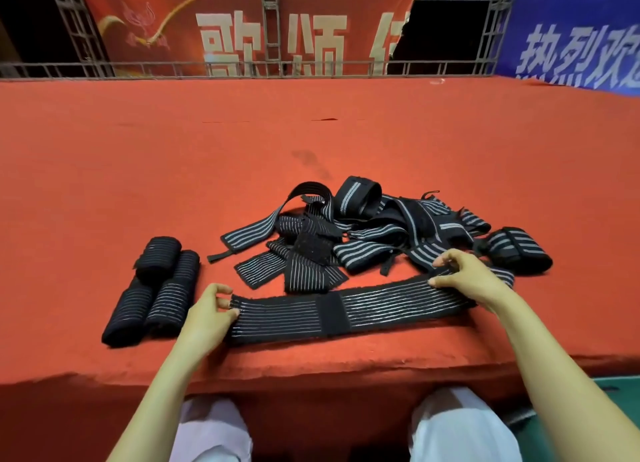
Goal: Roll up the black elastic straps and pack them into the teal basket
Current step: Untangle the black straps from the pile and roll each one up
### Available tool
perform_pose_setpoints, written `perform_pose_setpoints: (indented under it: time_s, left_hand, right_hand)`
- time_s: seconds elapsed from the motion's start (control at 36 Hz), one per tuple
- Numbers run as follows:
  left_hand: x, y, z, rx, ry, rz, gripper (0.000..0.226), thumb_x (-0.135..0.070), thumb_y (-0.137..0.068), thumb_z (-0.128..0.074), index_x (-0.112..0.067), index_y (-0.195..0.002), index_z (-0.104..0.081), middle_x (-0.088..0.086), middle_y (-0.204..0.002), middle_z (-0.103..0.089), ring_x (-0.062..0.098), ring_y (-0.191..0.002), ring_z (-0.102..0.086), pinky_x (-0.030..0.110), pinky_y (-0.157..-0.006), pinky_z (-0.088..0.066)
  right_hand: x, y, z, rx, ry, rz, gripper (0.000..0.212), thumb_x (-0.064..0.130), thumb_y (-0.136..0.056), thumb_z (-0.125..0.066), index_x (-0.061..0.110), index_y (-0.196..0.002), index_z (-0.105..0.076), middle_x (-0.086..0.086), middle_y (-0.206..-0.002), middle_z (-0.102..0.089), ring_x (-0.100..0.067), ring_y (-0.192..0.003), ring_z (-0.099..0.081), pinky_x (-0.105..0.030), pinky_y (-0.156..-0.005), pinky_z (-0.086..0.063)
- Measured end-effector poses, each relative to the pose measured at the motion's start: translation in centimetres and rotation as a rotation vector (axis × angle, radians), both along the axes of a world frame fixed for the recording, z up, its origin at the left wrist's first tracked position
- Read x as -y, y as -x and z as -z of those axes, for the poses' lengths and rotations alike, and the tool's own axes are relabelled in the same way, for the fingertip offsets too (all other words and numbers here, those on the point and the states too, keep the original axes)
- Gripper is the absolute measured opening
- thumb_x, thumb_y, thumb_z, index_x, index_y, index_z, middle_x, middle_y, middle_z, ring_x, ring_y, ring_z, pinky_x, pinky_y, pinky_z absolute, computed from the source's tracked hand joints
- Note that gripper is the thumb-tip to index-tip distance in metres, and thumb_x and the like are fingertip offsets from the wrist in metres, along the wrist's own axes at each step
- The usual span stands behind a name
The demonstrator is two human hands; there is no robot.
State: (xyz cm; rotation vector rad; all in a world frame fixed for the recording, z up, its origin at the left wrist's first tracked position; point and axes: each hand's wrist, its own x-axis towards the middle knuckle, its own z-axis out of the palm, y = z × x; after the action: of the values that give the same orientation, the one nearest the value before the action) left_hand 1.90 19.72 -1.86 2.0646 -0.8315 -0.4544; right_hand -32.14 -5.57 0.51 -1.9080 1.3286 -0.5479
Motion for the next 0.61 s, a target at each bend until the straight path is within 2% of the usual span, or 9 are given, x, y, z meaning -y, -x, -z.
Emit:
perform_pose_setpoints:
  time_s: [0.08,0.22,0.33,0.47,0.61]
  left_hand:
    - [0.2,0.4,-0.2,0.027,-0.010,-0.007,0.028,0.000,-0.085,-0.062,-0.013,-0.108,-0.052,-0.004,-0.082,-0.052,0.019,-0.083,-0.053,0.026,-0.073,-0.034]
    - [0.4,0.7,-0.4,0.065,-0.017,-0.014,0.030,0.000,-0.087,-0.060,-0.011,-0.113,-0.051,-0.002,-0.084,-0.052,0.021,-0.086,-0.053,0.027,-0.074,-0.035]
    - [0.4,0.8,-0.1,0.073,-0.040,-0.024,0.031,-0.001,-0.086,-0.060,-0.010,-0.115,-0.051,0.002,-0.088,-0.056,0.022,-0.087,-0.054,0.027,-0.072,-0.033]
    - [0.5,0.9,0.2,0.084,-0.056,-0.036,0.031,-0.002,-0.086,-0.060,-0.009,-0.115,-0.052,0.006,-0.095,-0.059,0.023,-0.088,-0.054,0.027,-0.074,-0.034]
    - [0.7,1.0,0.1,0.113,-0.070,-0.054,0.028,-0.002,-0.086,-0.061,-0.010,-0.112,-0.054,0.004,-0.091,-0.059,0.022,-0.086,-0.055,0.027,-0.073,-0.034]
  right_hand:
    - [-0.1,-0.7,0.4,-0.045,0.079,0.017,0.032,0.008,-0.071,-0.081,0.012,-0.093,-0.058,0.003,-0.081,-0.053,-0.017,-0.083,-0.050,-0.027,-0.065,-0.037]
    - [-0.3,-1.5,0.9,-0.051,0.147,0.049,0.030,0.005,-0.076,-0.076,0.013,-0.097,-0.056,-0.002,-0.101,-0.056,-0.014,-0.099,-0.048,-0.024,-0.079,-0.031]
    - [-0.3,-1.9,1.2,-0.087,0.178,0.062,0.029,0.006,-0.076,-0.076,0.015,-0.095,-0.055,-0.005,-0.104,-0.059,-0.017,-0.096,-0.051,-0.025,-0.077,-0.032]
    - [-0.7,-2.2,1.8,-0.145,0.175,0.086,0.031,0.008,-0.076,-0.076,0.015,-0.098,-0.056,-0.014,-0.113,-0.062,-0.028,-0.111,-0.055,-0.027,-0.080,-0.035]
    - [-1.3,-2.3,1.7,-0.187,0.199,0.104,0.033,0.007,-0.078,-0.074,0.011,-0.106,-0.056,-0.015,-0.109,-0.064,-0.028,-0.104,-0.056,-0.032,-0.081,-0.039]
